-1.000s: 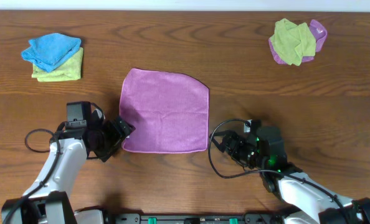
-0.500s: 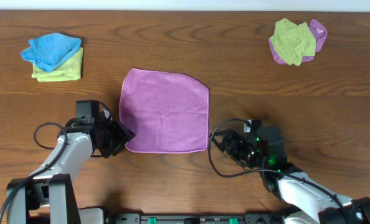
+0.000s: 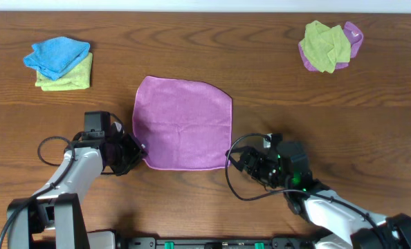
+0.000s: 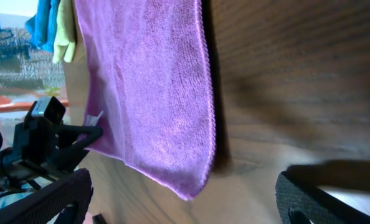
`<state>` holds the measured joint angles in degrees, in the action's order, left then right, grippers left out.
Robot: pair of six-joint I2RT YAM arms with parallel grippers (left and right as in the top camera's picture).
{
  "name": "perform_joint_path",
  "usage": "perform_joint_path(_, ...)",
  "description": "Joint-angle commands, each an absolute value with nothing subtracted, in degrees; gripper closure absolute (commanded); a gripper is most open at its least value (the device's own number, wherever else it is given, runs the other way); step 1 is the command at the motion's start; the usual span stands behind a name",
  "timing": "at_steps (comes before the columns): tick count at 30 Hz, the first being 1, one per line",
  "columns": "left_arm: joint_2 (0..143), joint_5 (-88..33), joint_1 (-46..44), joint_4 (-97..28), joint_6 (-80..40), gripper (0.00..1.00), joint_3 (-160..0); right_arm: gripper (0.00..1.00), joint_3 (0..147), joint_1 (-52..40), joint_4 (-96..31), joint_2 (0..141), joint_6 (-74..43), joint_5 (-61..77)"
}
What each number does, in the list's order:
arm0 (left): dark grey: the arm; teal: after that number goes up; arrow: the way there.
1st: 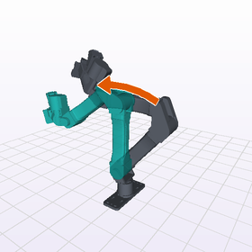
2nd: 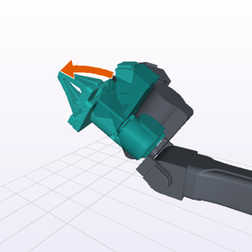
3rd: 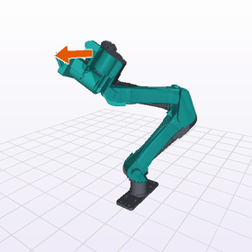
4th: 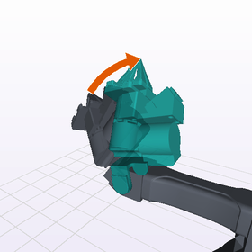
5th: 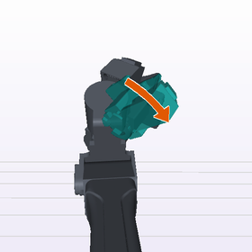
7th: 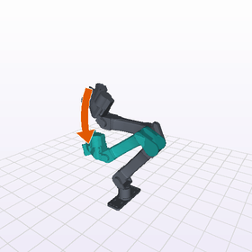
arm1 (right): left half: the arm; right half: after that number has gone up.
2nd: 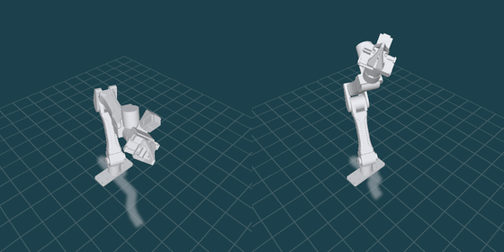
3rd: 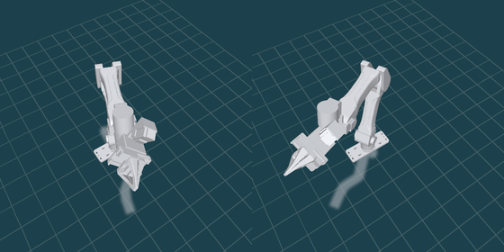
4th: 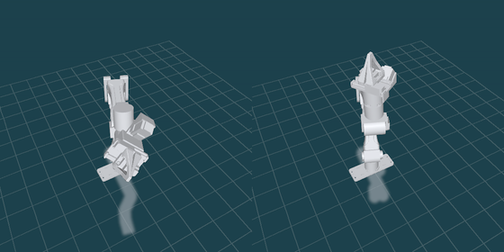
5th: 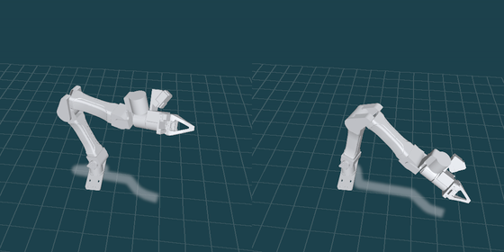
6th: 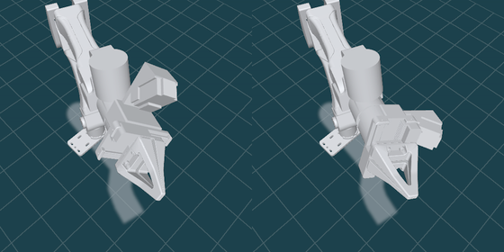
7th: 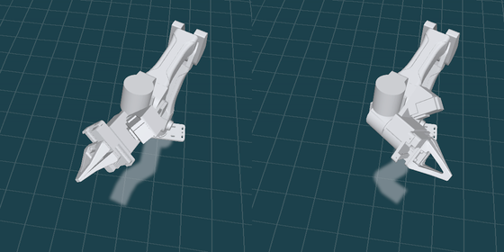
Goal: Fold the cloth
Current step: 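Grasp the near corners of the flat cloth with both grippers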
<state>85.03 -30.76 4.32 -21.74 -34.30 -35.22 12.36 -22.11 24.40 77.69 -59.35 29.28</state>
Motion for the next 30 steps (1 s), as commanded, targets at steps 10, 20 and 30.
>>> perform_joint_path(10,85.38,-31.59,4.1,-22.44,-33.89,0.94,-34.92,0.09,11.27,-22.7,27.57,87.64,-60.77,26.28)
perform_joint_path(20,85.38,-32.93,4.1,-22.44,-33.91,0.94,-34.92,0.1,11.68,-25.8,27.55,91.0,-62.57,24.21)
perform_joint_path(30,85.38,-33.1,4.1,-22.44,-33.91,0.94,-34.92,0.1,12.16,-27.83,27.44,93.03,-63.22,23.09)
